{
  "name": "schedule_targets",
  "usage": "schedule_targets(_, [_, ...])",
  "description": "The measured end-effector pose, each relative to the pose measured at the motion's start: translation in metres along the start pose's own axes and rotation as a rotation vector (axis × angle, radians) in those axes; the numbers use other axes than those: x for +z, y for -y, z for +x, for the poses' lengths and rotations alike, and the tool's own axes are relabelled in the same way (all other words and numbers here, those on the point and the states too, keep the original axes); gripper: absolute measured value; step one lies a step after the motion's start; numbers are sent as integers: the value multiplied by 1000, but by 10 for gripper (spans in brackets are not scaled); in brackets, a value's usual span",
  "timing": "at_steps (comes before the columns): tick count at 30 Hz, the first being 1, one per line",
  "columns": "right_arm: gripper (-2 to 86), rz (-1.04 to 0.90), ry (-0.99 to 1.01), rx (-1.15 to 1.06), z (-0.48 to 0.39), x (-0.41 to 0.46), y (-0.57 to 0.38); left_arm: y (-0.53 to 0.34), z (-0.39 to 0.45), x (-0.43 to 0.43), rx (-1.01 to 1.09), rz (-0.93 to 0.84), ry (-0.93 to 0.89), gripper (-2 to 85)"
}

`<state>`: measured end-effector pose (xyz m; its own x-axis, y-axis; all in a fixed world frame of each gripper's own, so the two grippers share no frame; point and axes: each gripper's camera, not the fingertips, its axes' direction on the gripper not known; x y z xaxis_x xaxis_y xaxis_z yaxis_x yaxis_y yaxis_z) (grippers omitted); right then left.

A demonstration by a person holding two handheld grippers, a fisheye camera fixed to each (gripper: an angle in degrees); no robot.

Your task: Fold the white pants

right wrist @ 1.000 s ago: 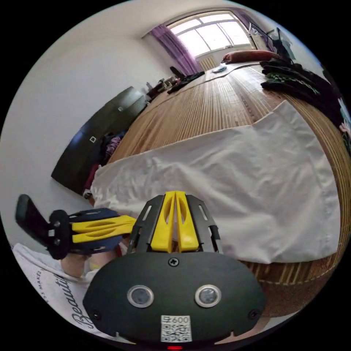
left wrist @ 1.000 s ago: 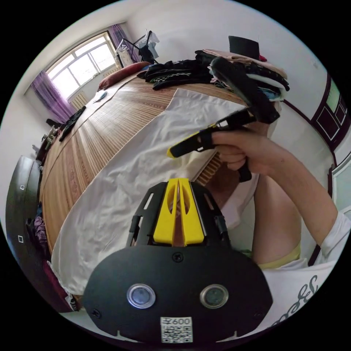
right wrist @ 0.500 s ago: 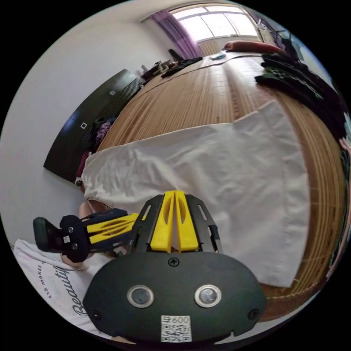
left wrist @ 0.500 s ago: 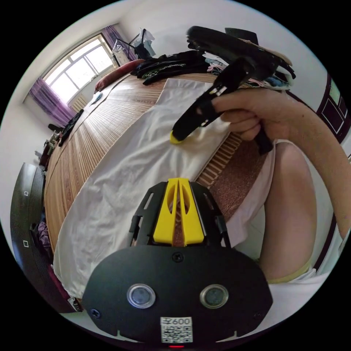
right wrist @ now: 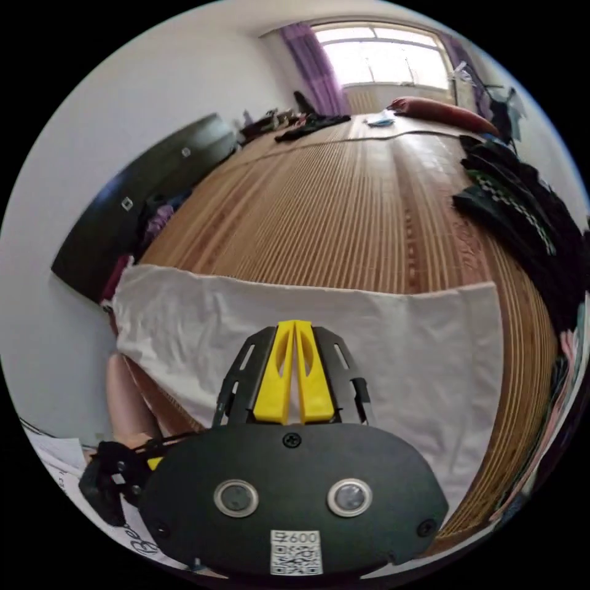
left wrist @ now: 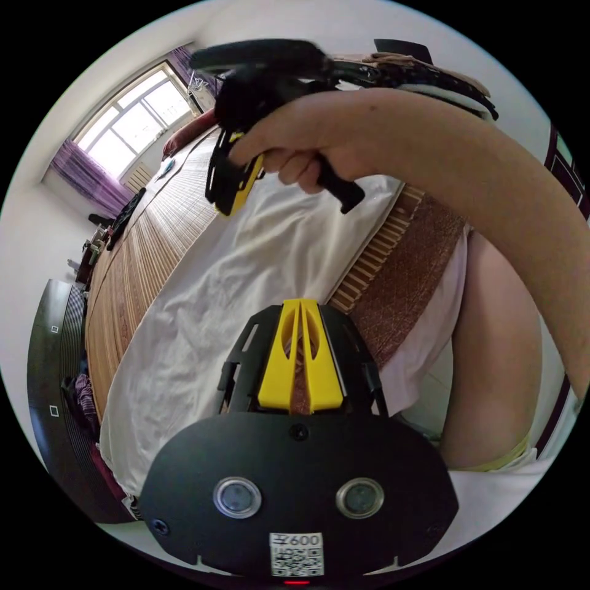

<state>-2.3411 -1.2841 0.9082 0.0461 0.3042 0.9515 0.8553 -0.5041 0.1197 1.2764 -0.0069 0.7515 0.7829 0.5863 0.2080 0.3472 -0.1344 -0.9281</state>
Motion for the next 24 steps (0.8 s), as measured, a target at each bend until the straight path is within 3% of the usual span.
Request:
schedule_targets(2, [-9, -91, -103, -43, -4, 43, 9, 27, -12, -20, 0, -10, 6, 5])
schedule_targets(4, [-9, -61, -105, -23, 13, 44, 3, 52, -20, -36, 13, -29, 19, 5])
schedule_targets(7, [-8, 3, -290, 71, 57, 30, -17, 95, -32, -69, 49, -46, 59, 4])
schedule_targets(9, [-8, 62, -230, 163, 83, 17, -30, 120, -40, -91, 56, -42, 88, 4])
schedule_targets(11, [-9, 147, -378, 211, 86, 8, -46, 151, -53, -123, 39, -6, 129, 4])
schedule_targets(13, [-9, 194, -458, 158, 69, 15, -53, 178, -69, -150, 42, 2, 124, 5])
schedule_targets(15, [-9, 197, -389, 64, 52, 34, -53, 211, -109, -185, 6, -6, 31, 7])
schedule_targets(19, [-8, 94, -316, 2, 41, 103, -36, 234, -280, -296, -298, 161, -95, 8])
schedule_targets(24, [-9, 36, -290, 43, 69, 162, -27, 184, -538, -374, -685, 117, -113, 8])
